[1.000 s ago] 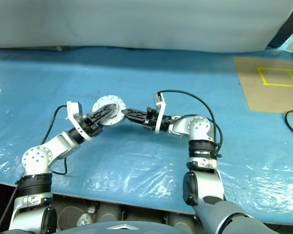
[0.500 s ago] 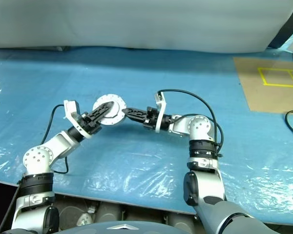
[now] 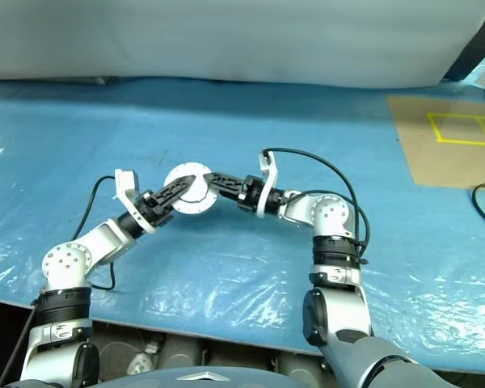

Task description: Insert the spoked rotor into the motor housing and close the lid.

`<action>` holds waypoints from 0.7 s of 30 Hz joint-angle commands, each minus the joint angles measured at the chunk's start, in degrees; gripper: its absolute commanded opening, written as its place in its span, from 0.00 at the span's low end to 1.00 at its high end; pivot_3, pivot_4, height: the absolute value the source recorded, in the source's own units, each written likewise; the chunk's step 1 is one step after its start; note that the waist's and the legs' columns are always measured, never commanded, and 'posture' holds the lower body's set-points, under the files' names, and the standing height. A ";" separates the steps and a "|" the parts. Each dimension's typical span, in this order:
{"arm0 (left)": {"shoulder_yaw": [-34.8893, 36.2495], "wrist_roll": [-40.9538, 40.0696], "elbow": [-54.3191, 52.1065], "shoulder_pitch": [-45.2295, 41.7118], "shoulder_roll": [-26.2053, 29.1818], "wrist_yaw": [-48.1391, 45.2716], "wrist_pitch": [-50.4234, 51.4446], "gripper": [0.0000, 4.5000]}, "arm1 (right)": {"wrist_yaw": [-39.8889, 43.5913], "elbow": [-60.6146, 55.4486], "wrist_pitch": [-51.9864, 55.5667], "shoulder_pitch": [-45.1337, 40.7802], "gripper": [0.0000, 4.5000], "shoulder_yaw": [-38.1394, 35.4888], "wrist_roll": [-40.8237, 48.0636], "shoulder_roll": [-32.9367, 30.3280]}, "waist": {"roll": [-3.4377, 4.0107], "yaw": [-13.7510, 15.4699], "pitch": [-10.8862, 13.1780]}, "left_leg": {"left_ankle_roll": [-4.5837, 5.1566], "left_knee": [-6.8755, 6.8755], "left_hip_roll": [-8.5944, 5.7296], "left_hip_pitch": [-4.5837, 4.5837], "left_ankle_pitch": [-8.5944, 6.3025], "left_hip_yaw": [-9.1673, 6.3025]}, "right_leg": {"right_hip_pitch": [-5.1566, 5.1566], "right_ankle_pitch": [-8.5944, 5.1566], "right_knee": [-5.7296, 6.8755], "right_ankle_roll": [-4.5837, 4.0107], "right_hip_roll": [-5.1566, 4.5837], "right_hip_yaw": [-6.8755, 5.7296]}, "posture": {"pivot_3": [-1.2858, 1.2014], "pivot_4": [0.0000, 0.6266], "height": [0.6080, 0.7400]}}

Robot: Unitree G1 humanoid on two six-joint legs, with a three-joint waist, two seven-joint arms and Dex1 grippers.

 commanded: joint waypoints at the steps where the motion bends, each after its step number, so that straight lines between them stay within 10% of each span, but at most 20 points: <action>1: 3.90 -1.81 -1.21 -2.33 0.07 0.56 -2.71 0.63 | 1.29 -0.78 0.63 -1.65 0.69 0.28 2.50 0.47 | 0.00 -0.04 0.00 | 0.00 0.00 0.00 0.00 0.00 0.00 | 0.00 0.00 0.00 0.00 0.00 0.00 | 0.52 0.24 1.00; 21: 12.30 19.52 10.08 -5.57 4.03 7.79 -29.85 0.63 | 0.45 -6.17 -8.62 2.88 0.69 5.04 -4.09 -5.38 | -0.05 0.06 0.01 | 0.00 0.11 0.01 0.04 0.00 -0.08 | 0.16 0.08 -0.08 0.08 0.00 -0.03 | 0.52 0.24 1.00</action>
